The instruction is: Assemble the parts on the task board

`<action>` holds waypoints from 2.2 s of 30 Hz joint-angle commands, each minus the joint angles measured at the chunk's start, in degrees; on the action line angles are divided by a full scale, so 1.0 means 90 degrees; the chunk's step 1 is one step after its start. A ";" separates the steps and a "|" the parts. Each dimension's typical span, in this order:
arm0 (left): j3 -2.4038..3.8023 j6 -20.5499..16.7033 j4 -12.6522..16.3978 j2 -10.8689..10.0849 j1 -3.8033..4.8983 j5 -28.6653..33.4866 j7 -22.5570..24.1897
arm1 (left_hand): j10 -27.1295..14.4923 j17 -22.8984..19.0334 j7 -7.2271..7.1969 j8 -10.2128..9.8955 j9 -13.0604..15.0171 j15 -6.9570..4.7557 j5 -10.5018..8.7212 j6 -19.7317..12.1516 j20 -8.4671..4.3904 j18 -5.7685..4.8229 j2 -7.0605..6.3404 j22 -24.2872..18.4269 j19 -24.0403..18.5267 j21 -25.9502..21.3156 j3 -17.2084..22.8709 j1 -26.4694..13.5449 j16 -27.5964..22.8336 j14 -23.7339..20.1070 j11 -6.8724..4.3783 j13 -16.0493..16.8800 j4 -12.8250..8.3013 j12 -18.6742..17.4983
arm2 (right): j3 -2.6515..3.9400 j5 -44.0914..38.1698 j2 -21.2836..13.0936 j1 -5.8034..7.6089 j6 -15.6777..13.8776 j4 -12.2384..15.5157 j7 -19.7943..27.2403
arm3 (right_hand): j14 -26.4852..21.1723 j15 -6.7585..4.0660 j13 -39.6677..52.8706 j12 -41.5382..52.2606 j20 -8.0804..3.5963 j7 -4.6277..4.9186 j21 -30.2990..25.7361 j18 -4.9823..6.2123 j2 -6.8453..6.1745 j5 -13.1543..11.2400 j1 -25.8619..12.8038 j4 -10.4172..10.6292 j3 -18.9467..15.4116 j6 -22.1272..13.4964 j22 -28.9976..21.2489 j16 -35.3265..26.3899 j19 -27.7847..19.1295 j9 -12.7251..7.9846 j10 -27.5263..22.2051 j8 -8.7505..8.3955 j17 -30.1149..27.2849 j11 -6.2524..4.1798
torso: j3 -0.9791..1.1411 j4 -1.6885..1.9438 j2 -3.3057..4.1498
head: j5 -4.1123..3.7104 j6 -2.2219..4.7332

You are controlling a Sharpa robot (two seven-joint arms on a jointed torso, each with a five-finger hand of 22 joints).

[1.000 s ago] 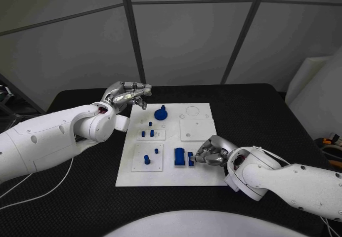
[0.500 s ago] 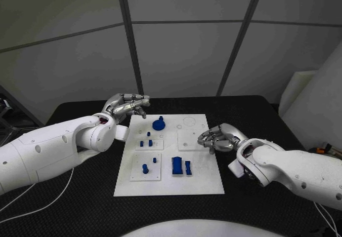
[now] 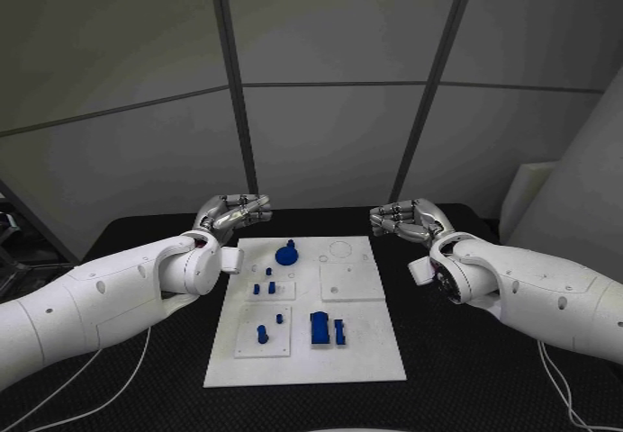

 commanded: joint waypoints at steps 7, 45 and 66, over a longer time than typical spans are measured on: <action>0.0002 -0.0215 -0.0251 0.0183 -0.0034 0.0344 0.0246 | -0.1987 -0.0487 -0.0321 -0.0449 -0.0422 -0.0242 -0.0286 -0.1954 -0.0531 -0.0370 0.0352 -0.1727 -0.1141 -0.0383 -0.0806 -0.2527 -0.1016 -0.1643 -0.0294 -0.0406 -0.0433 -0.0388 | 0.0015 0.0319 0.0428 0.0010 0.0161 -0.0687 0.0389 | -0.1980 -0.0153 -0.0749 -0.0660 -0.0353 -0.0293 -0.0884 -0.0328 0.0358 -0.0576 -0.2969 -0.0659 -0.0485 -0.1933 -0.1316 -0.0755 -0.1475 -0.0626 -0.2199 -0.0418 -0.0722 -0.0201 | 0.0025 -0.0014 -0.0005 | 0.0004 0.0125; -0.0370 -0.2788 0.1958 -0.0068 0.0123 -0.0024 0.0783 | -0.5539 -0.0487 -0.1101 -0.0449 -0.0422 -0.0926 -0.0952 -0.5366 -0.1789 -0.1231 0.0902 -0.3954 -0.3329 -0.0383 -0.2335 -0.7243 -0.2153 -0.4825 -0.1062 -0.0406 -0.0433 -0.0989 | 0.0066 0.2398 -0.0670 -0.0138 -0.2368 0.2148 0.1410 | -0.5569 -0.0734 -0.0749 -0.0660 -0.1463 -0.1205 -0.1697 -0.1091 0.0358 -0.1920 -0.8179 -0.1651 -0.0485 -0.5255 -0.3157 -0.1245 -0.4371 -0.1234 -0.6011 -0.0418 -0.1237 -0.0879 | 0.0191 0.0703 0.0204 | -0.0234 0.0619; -0.0370 -0.2788 0.1958 -0.0068 0.0123 -0.0024 0.0783 | -0.6543 -0.0487 -0.1101 -0.0449 -0.0422 -0.0926 -0.0952 -0.6332 -0.1789 -0.1231 0.0902 -0.4572 -0.3954 -0.0383 -0.2335 -0.8580 -0.2153 -0.5729 -0.1062 -0.0406 -0.0433 -0.0989 | 0.0066 0.2398 -0.0670 -0.0138 -0.2368 0.2148 0.1410 | -0.6622 -0.0734 -0.0749 -0.0660 -0.1463 -0.1205 -0.1697 -0.1091 0.0358 -0.1920 -0.9676 -0.1651 -0.0485 -0.6217 -0.3157 -0.1245 -0.5240 -0.1234 -0.7119 -0.0418 -0.1237 -0.0879 | 0.0191 0.0703 0.0204 | -0.0234 0.0619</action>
